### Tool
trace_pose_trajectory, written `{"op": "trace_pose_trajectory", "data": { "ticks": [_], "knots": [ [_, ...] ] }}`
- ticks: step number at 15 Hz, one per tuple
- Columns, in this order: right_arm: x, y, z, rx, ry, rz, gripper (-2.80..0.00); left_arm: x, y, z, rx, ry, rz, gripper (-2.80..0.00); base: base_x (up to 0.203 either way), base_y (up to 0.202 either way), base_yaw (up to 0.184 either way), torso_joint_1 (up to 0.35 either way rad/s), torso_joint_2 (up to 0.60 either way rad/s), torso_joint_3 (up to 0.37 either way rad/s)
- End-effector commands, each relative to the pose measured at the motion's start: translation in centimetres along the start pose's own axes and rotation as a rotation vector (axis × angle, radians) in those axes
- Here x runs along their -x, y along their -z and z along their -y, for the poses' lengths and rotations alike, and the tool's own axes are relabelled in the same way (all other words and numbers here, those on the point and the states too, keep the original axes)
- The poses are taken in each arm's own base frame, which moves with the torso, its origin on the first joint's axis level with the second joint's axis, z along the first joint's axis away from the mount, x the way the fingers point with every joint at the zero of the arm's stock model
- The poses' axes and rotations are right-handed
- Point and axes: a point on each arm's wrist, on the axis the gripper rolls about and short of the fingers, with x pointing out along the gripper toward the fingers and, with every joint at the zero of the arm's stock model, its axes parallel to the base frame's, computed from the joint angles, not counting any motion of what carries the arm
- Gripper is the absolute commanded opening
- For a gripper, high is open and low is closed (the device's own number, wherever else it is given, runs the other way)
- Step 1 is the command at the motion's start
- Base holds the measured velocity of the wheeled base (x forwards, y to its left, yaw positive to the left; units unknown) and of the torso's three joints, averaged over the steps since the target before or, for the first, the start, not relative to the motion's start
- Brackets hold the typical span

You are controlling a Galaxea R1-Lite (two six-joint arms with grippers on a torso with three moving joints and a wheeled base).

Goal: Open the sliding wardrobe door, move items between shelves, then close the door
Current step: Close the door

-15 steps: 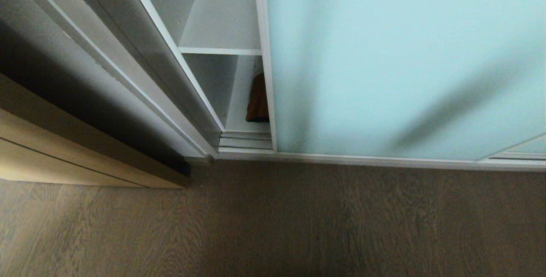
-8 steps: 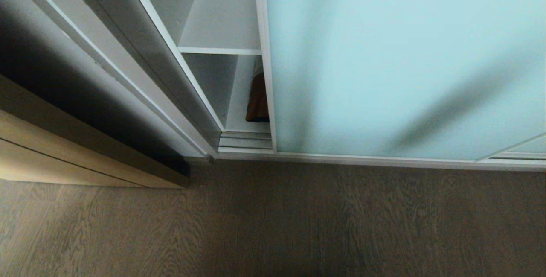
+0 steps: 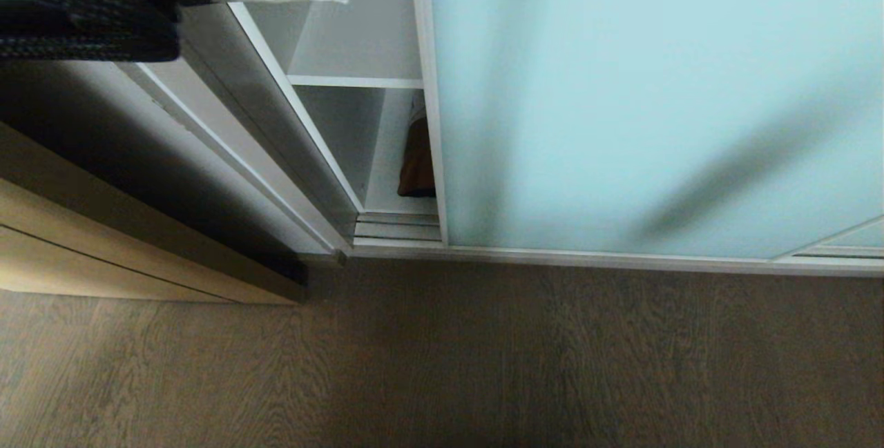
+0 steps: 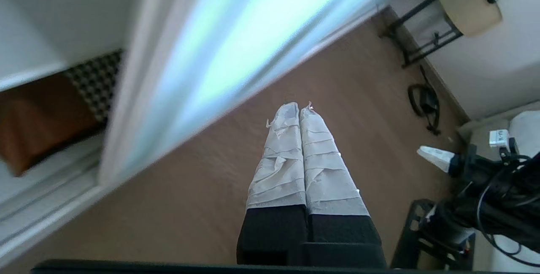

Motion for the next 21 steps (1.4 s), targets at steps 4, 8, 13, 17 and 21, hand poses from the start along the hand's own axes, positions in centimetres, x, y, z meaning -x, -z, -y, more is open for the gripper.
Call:
{"op": "trace_pose_trajectory", "data": {
  "ticks": [4, 8, 13, 17, 21],
  "knots": [
    [0.0, 0.0, 0.0, 0.000, 0.000, -0.002, -2.80, -5.5, 1.4, 0.2, 0.008, -0.131, -0.004, -2.80, 0.000, 0.000, 0.000, 0.000, 0.00, 0.000],
    [0.0, 0.0, 0.0, 0.000, 0.000, -0.001, -2.80, -8.7, 1.2, 0.5, 0.000, -0.253, 0.046, -2.80, 0.000, 0.000, 0.000, 0.000, 0.00, 0.000],
    [0.0, 0.0, 0.0, -0.001, 0.000, -0.003, -2.80, -11.2, 2.0, 1.0, 0.022, -0.248, 0.072, -2.80, 0.000, 0.000, 0.000, 0.000, 0.00, 0.000],
    [0.0, 0.0, 0.0, 0.000, 0.000, -0.002, -2.80, -13.6, 2.7, 0.1, 0.015, -0.364, 0.145, -2.80, 0.000, 0.000, 0.000, 0.000, 0.00, 0.000],
    [0.0, 0.0, 0.0, 0.000, 0.000, -0.002, -2.80, -13.5, 2.6, 0.0, 0.017, -0.390, 0.156, -2.80, 0.000, 0.000, 0.000, 0.000, 0.00, 0.000]
  ]
}}
